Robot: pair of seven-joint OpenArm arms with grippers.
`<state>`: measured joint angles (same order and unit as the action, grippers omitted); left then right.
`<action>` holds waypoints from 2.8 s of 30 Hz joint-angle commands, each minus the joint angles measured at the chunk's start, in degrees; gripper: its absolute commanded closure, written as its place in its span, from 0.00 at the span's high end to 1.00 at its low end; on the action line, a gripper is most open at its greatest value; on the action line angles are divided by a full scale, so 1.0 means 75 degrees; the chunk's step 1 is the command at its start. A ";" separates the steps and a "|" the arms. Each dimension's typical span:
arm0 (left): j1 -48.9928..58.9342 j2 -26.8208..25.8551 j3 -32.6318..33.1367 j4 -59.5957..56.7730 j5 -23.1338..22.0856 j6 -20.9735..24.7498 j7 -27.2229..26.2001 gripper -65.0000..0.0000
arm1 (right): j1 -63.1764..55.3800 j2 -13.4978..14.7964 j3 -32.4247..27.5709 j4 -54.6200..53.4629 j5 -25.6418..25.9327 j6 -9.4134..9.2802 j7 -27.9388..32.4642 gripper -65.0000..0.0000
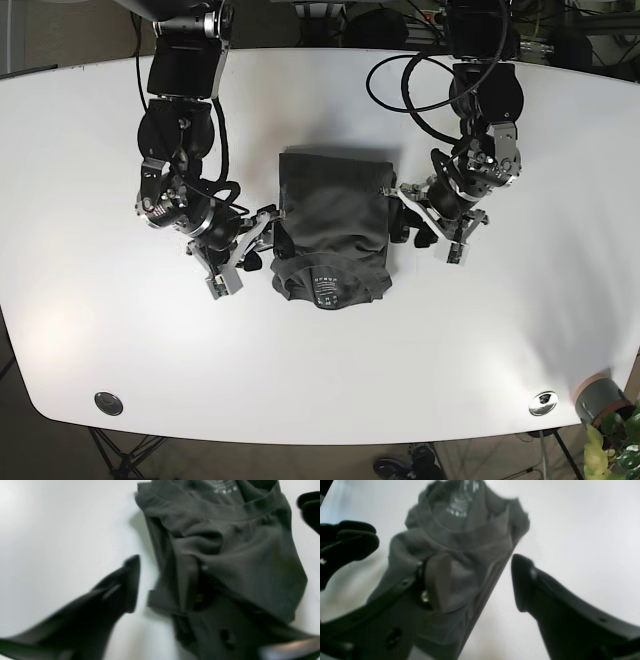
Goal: Fold the T-shirt properly
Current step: 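Grasp the folded grey bundle with the left gripper, then carry the grey bundle with the left gripper off the table edge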
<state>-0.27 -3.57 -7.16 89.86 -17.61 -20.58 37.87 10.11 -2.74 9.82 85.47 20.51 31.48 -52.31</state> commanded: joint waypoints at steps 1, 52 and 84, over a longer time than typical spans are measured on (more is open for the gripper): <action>-0.0192 -0.0127 -0.0259 0.0214 -0.0050 0.0007 0.0009 0.53 | -0.0041 -0.0015 -0.0003 0.0929 0.0143 0.0039 0.0101 0.64; -0.0673 0.0893 0.4125 -0.3513 0.2283 0.4531 -0.4281 0.58 | -0.1612 0.0348 0.0923 0.3156 0.0131 0.0039 -0.0345 0.65; -0.0321 -0.4452 -0.0821 -0.5975 0.2283 -0.1341 -0.2335 0.58 | -0.1401 0.0348 0.0900 0.3180 0.0131 0.0039 -0.0333 0.65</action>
<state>-4.16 -34.26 -13.58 48.71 -8.80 -32.88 14.13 -1.28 -0.34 16.51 108.05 20.64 31.55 -56.21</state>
